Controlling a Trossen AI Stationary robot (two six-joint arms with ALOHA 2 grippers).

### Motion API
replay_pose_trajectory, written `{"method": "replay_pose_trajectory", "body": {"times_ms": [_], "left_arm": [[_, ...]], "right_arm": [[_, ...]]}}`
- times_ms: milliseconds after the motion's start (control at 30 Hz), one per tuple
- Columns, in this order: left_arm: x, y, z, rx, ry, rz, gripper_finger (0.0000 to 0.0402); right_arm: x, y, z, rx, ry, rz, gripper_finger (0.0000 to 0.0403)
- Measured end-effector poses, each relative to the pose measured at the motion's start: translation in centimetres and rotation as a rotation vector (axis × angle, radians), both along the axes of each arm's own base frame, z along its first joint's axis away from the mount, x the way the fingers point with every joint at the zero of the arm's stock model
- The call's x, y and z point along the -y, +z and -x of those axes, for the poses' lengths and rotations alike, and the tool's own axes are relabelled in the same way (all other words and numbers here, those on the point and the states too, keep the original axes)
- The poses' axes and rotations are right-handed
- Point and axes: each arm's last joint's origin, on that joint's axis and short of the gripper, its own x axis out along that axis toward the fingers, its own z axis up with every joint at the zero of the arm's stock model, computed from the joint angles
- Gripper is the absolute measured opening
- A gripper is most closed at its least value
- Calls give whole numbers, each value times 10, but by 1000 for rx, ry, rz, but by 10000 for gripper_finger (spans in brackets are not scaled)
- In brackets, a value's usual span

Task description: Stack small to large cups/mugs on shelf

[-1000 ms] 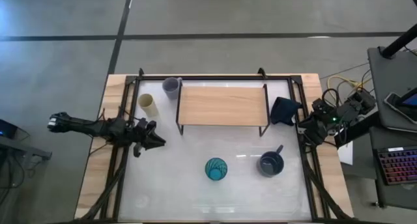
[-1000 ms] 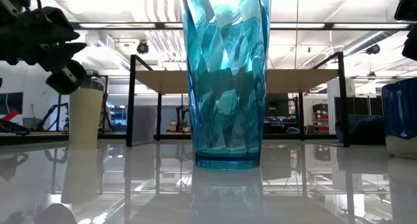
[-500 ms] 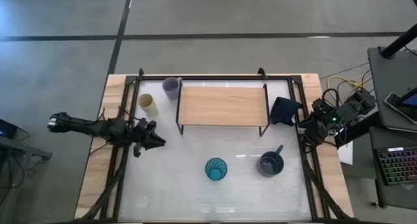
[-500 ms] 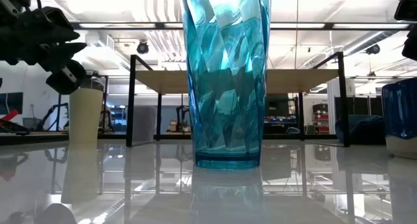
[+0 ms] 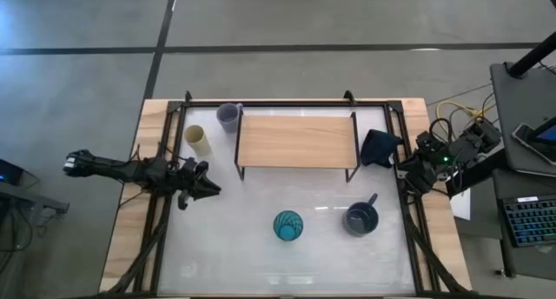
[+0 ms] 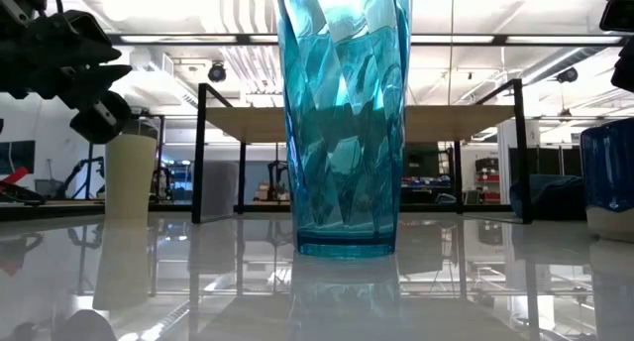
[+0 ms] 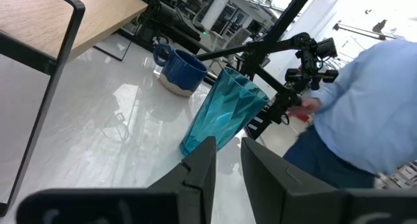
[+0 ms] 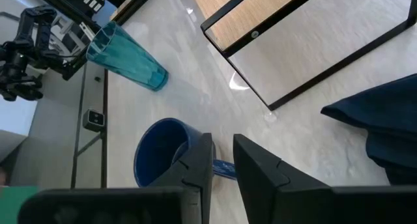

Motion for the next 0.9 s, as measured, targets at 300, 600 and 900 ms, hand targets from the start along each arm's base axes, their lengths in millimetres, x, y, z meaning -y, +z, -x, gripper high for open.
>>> {"method": "replay_pose_trajectory", "body": {"times_ms": [300,600,900], "left_arm": [[0,0,0,0,0,0,59],[-13,13,-1,134,474,-141,59],[-27,36,10,517,890,821,59]], "right_arm": [[0,0,0,0,0,0,57],[0,0,0,0,0,0,57],[0,0,0,0,0,0,57]]}}
